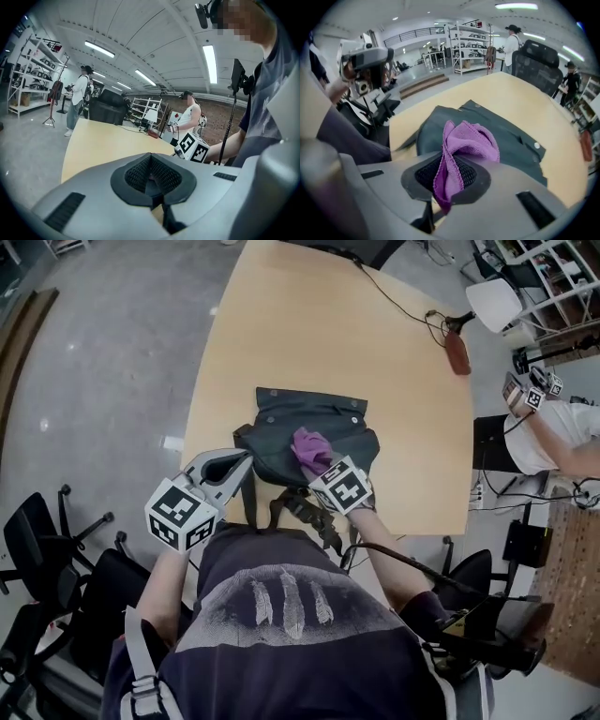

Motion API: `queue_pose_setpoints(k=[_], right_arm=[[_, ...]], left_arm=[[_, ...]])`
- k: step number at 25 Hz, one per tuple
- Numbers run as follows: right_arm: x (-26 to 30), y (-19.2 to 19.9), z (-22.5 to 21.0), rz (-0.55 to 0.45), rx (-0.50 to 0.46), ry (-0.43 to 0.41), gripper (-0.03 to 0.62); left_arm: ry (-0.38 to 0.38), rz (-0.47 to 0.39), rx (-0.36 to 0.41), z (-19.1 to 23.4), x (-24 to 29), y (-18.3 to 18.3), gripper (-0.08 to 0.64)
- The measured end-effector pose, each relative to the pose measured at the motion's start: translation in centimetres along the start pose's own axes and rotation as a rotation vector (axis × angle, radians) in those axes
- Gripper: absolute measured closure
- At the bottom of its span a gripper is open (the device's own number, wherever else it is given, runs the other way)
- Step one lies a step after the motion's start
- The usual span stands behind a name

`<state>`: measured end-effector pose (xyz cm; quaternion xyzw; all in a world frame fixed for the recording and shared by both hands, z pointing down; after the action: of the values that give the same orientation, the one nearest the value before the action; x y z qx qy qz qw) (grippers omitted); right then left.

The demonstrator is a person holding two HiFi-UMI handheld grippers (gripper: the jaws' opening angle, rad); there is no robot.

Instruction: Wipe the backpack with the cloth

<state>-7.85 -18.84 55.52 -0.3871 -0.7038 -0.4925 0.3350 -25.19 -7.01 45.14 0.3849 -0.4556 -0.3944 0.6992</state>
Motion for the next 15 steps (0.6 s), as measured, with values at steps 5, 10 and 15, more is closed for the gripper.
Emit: queue_pose_setpoints(k=[5,10,15], right_arm=[[2.1,-2.7,4.0,-0.046,-0.004,-0.261,0.561],[3.2,-5.7,8.1,-0.173,0.039,-0.677,0.561],[3.6,-8.7,7.0,-0.414,0.298,-0.841,0.561]], left_arm=[[-0.027,-0.005,-0.002,0.8,-0.8,-0.3,0.554],[-0.056,-0.020,-0.042,1.5,-1.5,0.0,0.554],[-0.134,-0.048,-0.045,2.8,-3.1,-0.3,0.554]])
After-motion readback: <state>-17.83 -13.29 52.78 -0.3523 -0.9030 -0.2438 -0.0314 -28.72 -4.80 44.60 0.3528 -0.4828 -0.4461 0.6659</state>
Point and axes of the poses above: the fingertips, and each gripper's own axes: x forward along the fingers, z to its left, y out of its underside, the point moved 7 cm from there along -x, backward along the fingers, and after that the axes turned 10 degrees about -y, right-handed, at the moved point
